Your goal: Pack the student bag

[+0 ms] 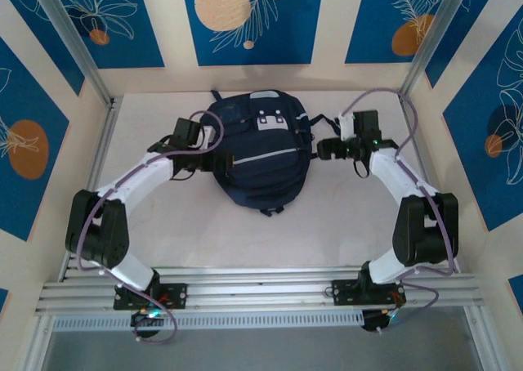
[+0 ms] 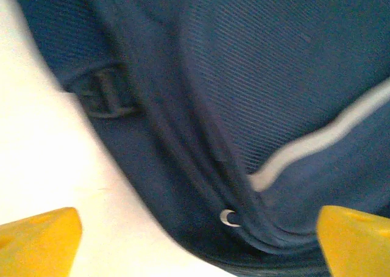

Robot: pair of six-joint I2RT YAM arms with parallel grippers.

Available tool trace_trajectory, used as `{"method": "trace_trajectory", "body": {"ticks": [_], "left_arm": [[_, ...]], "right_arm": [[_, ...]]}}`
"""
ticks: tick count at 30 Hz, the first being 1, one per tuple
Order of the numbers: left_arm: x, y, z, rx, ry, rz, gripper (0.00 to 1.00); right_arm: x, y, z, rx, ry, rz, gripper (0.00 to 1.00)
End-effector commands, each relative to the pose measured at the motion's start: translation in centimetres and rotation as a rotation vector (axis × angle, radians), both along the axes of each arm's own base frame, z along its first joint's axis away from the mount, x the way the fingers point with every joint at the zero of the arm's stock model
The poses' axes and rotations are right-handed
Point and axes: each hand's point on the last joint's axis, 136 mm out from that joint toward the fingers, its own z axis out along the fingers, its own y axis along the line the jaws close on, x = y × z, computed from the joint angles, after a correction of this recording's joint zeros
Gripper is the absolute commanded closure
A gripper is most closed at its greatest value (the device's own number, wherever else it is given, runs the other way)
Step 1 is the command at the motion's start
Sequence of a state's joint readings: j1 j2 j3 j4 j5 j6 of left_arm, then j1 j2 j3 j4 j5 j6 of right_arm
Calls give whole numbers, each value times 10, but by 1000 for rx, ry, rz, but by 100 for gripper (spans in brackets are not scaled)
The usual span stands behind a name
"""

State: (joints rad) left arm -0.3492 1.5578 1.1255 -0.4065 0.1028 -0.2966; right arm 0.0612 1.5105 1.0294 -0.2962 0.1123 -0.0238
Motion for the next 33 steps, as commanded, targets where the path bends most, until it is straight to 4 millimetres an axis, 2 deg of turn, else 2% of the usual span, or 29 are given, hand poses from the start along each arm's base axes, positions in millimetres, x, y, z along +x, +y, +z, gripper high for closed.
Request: {"method": "trace_trajectory", "body": {"ticks": [1, 3, 7, 10, 12, 16, 18, 20, 24, 27, 28, 33], "left_arm": [[6, 67, 7, 265, -114, 195, 0], [8, 90, 12, 364, -198, 230, 0], [7, 120, 17, 516, -350, 266, 0], [7, 137, 13, 588, -428, 294, 0], [8, 146, 7, 617, -457, 313, 0], [15, 146, 2, 576, -569, 318, 0], [16, 144, 1, 531, -656, 315, 0], [16, 140, -7, 472, -650, 280, 0], [9, 137, -26, 360, -706, 240, 0], [1, 151, -31, 327, -789, 313, 0], [-1, 151, -33, 320, -766, 316, 0], [10, 151, -37, 331, -712, 305, 0]], "right_arm": [[10, -25, 4, 44, -124, -142, 1], [10, -33, -11, 42, -147, -170, 0], [14, -42, -32, 84, -190, -210, 1], [14, -44, -38, 131, -273, -245, 1], [12, -42, -38, 81, -296, -253, 1], [2, -29, -34, 12, -399, -211, 1], [-6, -35, -33, 91, -440, -210, 1], [-13, -36, -34, 182, -483, -172, 1], [-12, -32, -36, 160, -467, -164, 1], [-10, -30, -37, 120, -468, -170, 1], [-9, -29, -38, 103, -465, -169, 1], [-9, -28, -38, 97, -465, -167, 1]]}}
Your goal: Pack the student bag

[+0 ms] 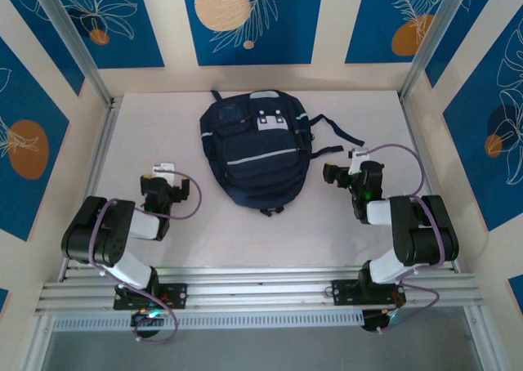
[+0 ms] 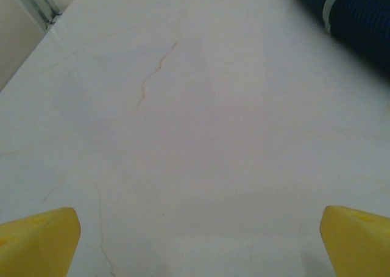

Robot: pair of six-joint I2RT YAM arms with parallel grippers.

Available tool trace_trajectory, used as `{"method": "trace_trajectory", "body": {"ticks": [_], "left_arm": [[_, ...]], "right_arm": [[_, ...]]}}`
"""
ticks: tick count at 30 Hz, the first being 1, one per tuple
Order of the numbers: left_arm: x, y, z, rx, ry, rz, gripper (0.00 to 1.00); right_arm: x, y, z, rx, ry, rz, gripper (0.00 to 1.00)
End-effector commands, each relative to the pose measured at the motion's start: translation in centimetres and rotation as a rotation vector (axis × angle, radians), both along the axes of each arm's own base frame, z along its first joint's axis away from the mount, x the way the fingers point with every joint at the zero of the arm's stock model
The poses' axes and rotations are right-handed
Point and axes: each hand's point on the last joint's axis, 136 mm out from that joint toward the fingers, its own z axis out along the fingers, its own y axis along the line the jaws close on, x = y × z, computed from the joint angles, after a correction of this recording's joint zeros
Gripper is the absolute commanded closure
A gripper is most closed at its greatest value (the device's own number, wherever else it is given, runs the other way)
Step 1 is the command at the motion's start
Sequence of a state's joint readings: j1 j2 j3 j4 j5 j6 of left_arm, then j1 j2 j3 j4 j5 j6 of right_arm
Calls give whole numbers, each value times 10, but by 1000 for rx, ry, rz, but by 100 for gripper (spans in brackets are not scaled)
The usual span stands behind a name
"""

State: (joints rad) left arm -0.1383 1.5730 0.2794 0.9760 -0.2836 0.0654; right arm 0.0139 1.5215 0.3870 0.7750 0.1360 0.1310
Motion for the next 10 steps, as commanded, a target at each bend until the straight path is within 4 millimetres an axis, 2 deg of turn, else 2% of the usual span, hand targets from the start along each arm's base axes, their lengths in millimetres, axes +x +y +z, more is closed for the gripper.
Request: {"method": "trace_trajectory", "body": {"ticks": [1, 10], "left_arm": [[21, -3, 33, -41, -116, -14, 0], [21, 1, 33, -42, -114, 14, 0]], "right_arm": [[11, -4, 18, -28, -70, -17, 1], [11, -3, 18, -26, -70, -7, 1]]}}
